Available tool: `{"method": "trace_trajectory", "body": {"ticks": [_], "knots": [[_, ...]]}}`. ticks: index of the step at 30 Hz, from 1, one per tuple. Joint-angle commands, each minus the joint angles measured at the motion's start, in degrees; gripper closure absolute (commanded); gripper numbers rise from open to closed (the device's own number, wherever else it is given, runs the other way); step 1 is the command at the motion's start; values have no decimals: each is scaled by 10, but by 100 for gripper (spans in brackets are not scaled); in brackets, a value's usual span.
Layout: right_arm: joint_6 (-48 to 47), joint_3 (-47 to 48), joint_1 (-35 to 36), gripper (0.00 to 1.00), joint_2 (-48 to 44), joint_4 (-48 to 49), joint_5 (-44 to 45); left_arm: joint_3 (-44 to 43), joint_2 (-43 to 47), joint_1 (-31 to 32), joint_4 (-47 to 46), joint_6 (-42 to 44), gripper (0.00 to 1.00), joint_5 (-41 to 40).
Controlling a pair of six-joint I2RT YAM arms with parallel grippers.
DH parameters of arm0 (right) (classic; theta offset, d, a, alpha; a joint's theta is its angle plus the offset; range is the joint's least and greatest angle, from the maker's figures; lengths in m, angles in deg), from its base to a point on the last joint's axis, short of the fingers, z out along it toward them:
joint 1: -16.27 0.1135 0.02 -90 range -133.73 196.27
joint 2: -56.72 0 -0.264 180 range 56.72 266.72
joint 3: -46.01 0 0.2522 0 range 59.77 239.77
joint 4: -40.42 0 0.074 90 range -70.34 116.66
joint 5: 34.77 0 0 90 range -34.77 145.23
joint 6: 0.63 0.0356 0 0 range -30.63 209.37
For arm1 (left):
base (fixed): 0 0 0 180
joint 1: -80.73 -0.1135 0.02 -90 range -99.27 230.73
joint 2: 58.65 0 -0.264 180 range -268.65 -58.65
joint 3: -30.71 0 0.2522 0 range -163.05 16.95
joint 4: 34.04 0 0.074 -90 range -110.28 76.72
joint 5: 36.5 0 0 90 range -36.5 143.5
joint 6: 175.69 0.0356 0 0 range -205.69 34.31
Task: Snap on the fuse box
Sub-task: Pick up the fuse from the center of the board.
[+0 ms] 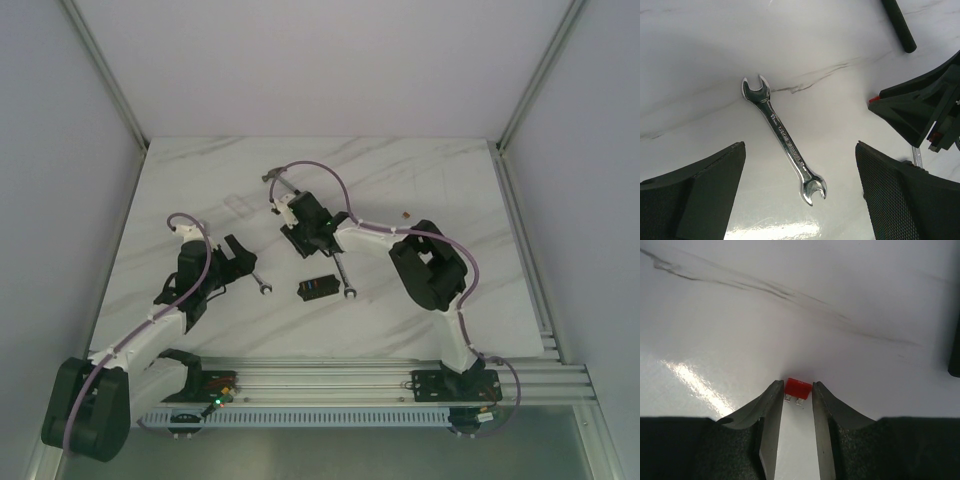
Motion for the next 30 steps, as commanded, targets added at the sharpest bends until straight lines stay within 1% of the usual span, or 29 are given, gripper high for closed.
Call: {"method": "trace_trajectory", "body": {"ticks": [1, 10, 15, 21, 25, 30], "knots": [[12, 16, 8, 64, 25, -32, 42, -1, 0, -5, -14, -6, 0, 12], [31, 23, 9, 63, 31, -44, 47, -2, -3, -5, -17, -8, 0, 21], [74, 31, 12, 61, 36, -62, 61, -1, -4, -5, -19, -9, 0, 24], [123, 41, 21, 60, 46, -81, 100, -2, -4, -4, -20, -13, 0, 27], [158, 42, 22, 60, 52, -81, 103, 0, -4, -4, -21, -14, 0, 29], [201, 49, 22, 63, 62, -90, 113, 0, -2, -4, -21, -15, 0, 31]]}}
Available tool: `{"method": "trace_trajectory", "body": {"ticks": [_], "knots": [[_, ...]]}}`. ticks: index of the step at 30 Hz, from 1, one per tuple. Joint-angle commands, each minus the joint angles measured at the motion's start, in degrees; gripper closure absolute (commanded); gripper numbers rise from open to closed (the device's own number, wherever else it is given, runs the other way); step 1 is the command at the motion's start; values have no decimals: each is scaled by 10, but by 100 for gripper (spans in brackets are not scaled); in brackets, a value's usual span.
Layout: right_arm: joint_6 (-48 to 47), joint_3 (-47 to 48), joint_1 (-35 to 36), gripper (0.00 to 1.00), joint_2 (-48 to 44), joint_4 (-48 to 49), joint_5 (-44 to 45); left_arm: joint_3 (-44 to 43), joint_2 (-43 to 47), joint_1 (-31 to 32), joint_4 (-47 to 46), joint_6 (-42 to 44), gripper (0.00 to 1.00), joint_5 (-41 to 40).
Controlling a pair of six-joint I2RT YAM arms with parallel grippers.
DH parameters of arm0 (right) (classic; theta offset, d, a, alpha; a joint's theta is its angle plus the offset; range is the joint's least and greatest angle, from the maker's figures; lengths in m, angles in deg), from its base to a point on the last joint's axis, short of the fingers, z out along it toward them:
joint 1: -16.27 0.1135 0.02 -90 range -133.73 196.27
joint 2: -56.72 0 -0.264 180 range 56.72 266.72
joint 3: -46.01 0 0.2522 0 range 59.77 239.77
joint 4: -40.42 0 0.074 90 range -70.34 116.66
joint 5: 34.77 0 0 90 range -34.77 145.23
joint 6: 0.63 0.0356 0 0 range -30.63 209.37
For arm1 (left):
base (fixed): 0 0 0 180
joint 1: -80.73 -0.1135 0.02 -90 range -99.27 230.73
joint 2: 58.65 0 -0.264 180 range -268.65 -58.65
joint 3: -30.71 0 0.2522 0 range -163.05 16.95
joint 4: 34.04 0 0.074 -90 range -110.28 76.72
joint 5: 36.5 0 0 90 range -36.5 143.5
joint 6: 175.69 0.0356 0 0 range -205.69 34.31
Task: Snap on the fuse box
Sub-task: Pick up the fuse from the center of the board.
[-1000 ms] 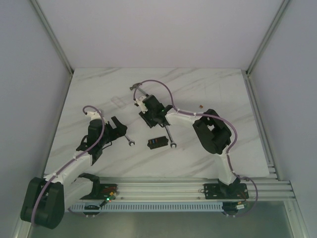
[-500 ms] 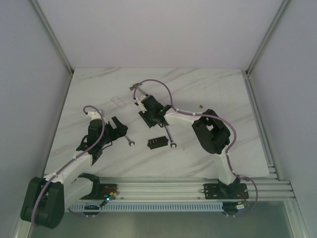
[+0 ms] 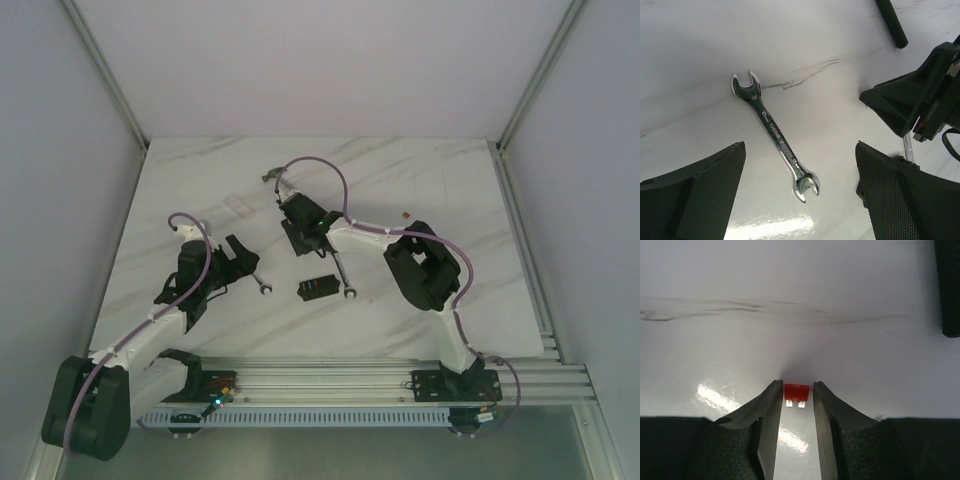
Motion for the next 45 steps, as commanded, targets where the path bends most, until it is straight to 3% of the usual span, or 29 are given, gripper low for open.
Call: {"method": "trace_trajectory", "body": {"ticks": [1, 36, 45], "knots": [[55, 8, 3, 64, 43, -46, 14, -1, 2, -4, -16, -4, 0, 9], [87, -15, 19, 65, 12, -79, 65, 2, 10, -4, -17, -9, 0, 24], [82, -23, 20, 71, 10, -58, 58, 7, 11, -3, -27, -8, 0, 35]]}}
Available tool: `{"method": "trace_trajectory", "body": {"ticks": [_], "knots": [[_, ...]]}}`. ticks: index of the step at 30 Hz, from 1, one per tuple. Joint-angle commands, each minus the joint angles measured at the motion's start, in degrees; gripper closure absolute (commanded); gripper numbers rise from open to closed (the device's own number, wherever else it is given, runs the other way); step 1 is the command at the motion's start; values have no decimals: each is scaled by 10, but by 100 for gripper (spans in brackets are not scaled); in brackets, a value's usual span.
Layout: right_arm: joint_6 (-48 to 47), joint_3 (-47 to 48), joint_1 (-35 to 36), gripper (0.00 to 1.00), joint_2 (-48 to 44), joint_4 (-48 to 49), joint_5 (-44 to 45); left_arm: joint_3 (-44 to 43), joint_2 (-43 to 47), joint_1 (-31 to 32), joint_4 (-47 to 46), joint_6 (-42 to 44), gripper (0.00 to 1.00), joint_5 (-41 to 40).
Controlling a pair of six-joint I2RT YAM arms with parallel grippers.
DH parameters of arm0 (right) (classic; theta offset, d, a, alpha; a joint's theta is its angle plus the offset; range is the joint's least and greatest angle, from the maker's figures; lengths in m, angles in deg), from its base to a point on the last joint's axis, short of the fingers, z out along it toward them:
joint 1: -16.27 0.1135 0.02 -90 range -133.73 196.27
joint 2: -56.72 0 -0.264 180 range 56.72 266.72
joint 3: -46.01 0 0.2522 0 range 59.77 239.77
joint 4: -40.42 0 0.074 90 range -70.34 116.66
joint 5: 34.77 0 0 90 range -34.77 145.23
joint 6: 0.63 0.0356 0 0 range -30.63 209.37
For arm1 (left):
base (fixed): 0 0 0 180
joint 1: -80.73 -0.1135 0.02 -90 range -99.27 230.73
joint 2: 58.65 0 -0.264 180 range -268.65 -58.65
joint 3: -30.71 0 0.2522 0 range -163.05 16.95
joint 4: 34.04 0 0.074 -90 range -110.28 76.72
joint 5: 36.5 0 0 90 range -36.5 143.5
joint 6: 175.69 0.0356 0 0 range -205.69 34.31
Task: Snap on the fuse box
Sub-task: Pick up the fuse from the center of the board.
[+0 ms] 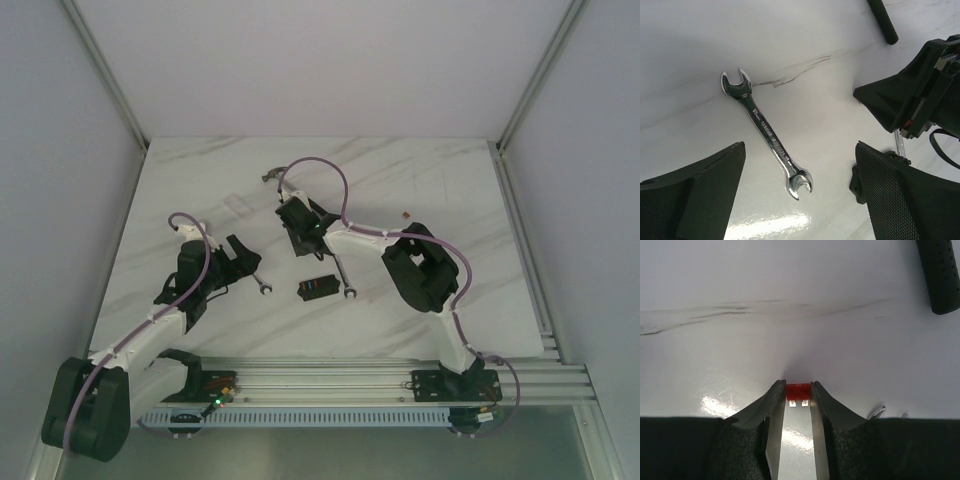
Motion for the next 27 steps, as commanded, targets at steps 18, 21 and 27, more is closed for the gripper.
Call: {"method": "trace_trajectory", "body": {"ticks": [18, 21, 27], "knots": [[57, -155, 5, 81, -141, 116, -18, 61, 17, 50, -201, -14, 9, 47], [76, -194, 5, 81, -180, 159, -18, 71, 20, 77, -236, -11, 9, 27], [109, -246, 6, 81, -254, 216, -28, 90, 36, 138, -306, 4, 13, -25]]}}
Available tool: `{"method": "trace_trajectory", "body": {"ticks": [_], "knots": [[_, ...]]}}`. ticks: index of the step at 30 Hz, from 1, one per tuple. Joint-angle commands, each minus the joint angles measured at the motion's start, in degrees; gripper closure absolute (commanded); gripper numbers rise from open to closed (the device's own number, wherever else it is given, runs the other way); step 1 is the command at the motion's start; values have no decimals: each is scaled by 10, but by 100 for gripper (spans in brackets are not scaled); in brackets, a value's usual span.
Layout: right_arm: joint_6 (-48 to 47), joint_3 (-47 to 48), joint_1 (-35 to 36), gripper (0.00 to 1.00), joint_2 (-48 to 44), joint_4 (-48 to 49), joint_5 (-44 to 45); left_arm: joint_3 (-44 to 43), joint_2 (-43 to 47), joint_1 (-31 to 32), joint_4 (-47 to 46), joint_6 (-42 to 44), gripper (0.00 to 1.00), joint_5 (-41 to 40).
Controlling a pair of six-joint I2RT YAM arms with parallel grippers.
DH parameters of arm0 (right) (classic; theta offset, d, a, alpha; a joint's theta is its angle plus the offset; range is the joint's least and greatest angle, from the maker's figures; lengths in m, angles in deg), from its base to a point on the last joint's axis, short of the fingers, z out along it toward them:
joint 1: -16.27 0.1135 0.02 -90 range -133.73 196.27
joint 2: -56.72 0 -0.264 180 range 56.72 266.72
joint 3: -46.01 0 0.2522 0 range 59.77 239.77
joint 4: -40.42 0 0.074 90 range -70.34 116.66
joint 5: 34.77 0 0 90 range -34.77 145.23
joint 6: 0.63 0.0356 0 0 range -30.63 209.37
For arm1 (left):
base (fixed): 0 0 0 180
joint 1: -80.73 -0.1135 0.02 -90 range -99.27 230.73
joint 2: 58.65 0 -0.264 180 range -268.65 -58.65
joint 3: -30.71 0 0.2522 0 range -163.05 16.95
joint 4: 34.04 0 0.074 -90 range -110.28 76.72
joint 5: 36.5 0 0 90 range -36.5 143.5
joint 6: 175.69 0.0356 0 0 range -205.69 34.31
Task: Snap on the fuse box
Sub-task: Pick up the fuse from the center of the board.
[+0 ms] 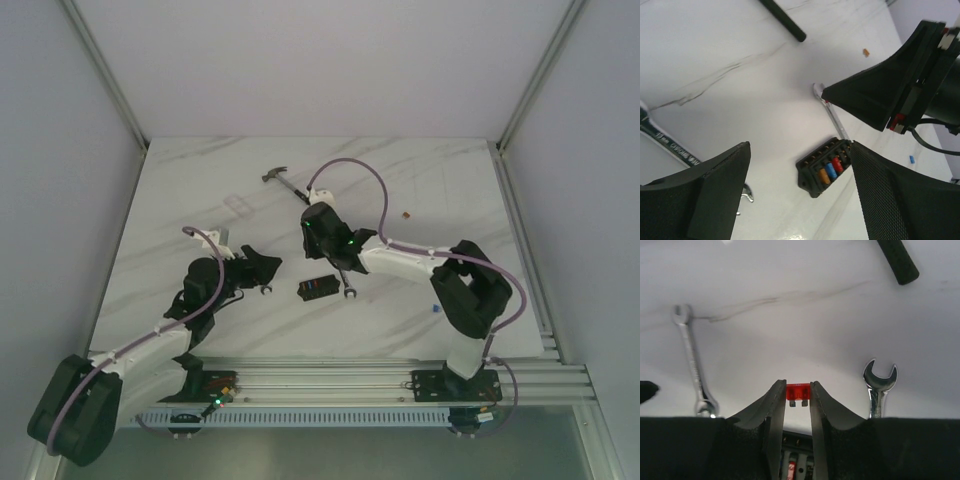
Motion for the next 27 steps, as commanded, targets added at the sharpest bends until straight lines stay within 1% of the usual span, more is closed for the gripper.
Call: {"method": "trace_trajectory", "body": {"ticks": [1, 6, 11, 16, 21, 25, 27], "knots": [[46, -42, 5, 81, -60, 77, -9, 11, 19, 41, -86, 17, 14, -52], [80, -73, 13, 81, -103, 109, -21, 20, 27, 94, -131, 38, 21, -103], [107, -102, 26, 81, -137, 150, -21, 15, 20, 138, -147, 55, 30, -141], [123, -118, 37, 81, -168, 166, -20, 0, 2, 166, -152, 71, 38, -163], [133, -130, 51, 81, -183, 177, -24, -12, -16, 180, -163, 79, 48, -179], [136, -139, 60, 81, -194, 181, -19, -24, -28, 191, -172, 93, 54, -179], [138, -142, 63, 81, -196, 182, -16, -26, -29, 196, -177, 99, 55, -178]]}}
